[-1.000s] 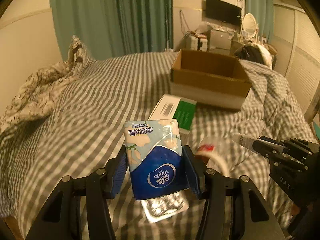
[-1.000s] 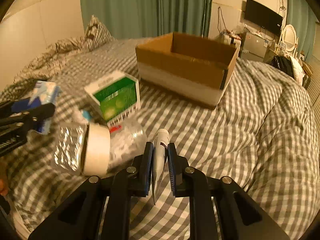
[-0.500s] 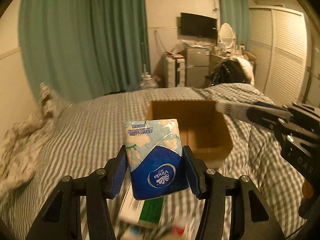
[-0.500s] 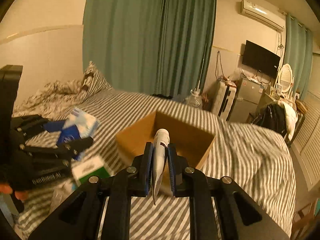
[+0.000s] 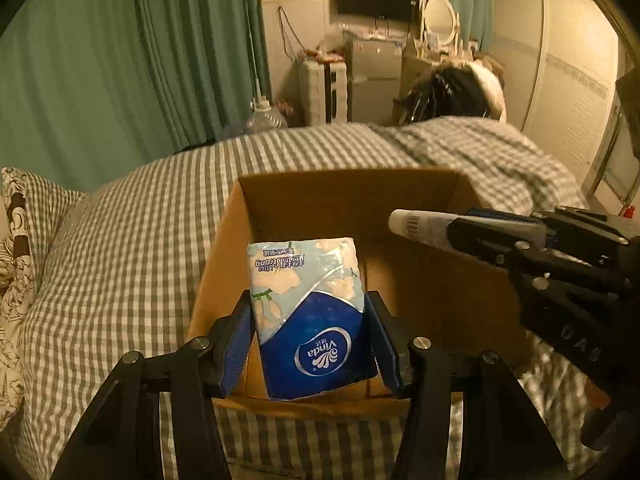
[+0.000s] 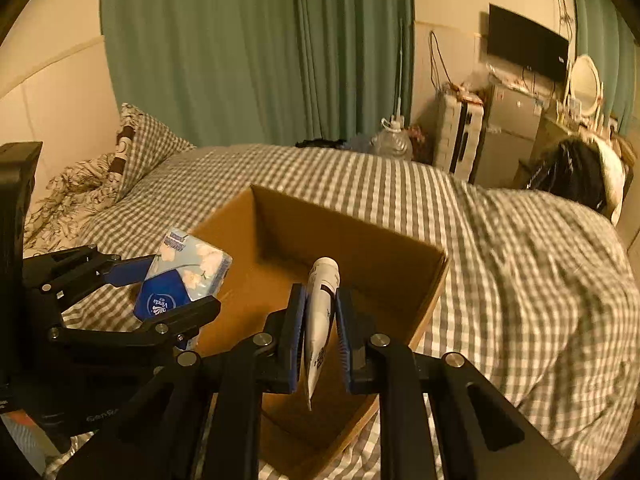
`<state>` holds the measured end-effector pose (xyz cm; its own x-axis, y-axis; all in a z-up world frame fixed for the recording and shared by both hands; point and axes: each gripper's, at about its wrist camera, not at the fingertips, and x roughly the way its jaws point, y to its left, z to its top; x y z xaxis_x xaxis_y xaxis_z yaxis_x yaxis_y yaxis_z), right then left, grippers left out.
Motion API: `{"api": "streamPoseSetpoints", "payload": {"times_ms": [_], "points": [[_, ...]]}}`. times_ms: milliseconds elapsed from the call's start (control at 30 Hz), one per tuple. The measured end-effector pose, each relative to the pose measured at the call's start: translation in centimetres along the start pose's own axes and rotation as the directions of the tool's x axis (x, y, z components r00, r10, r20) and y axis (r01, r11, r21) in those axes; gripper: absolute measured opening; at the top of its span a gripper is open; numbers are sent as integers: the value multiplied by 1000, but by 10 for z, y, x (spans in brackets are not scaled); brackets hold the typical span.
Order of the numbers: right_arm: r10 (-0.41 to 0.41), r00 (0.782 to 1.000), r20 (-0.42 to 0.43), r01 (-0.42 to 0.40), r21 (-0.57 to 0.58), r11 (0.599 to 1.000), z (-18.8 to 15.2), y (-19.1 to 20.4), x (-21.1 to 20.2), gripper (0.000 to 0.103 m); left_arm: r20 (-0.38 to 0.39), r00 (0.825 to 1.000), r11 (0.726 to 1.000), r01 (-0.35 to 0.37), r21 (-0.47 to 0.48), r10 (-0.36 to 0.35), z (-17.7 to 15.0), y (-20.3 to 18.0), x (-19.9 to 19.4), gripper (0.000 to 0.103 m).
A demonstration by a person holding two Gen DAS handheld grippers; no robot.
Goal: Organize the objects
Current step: 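Carry tissue pack and white tube into the cardboard box and release both, then grasp the foil blister pack with the left gripper while the right grasps the tape roll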
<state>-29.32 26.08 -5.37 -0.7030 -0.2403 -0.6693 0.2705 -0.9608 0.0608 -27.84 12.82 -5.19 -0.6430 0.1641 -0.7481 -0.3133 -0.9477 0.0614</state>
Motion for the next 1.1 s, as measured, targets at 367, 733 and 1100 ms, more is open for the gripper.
{"api": "streamPoseSetpoints", "payload": {"times_ms": [367,733,1100], "points": [[-31,992,120,27,29,999,2,7,-51,65,78,996,997,-37,-72,43,-5,17,-47,100],[1,968,252,28,-112,993,7,70,-192,98,204,973,989,-86,-118,109,-30,53,-185,103],[24,999,28,-19,-178,984,-92,129,-173,98,46,972,939,-209,-272,230,-170,83,-205,103]]}}
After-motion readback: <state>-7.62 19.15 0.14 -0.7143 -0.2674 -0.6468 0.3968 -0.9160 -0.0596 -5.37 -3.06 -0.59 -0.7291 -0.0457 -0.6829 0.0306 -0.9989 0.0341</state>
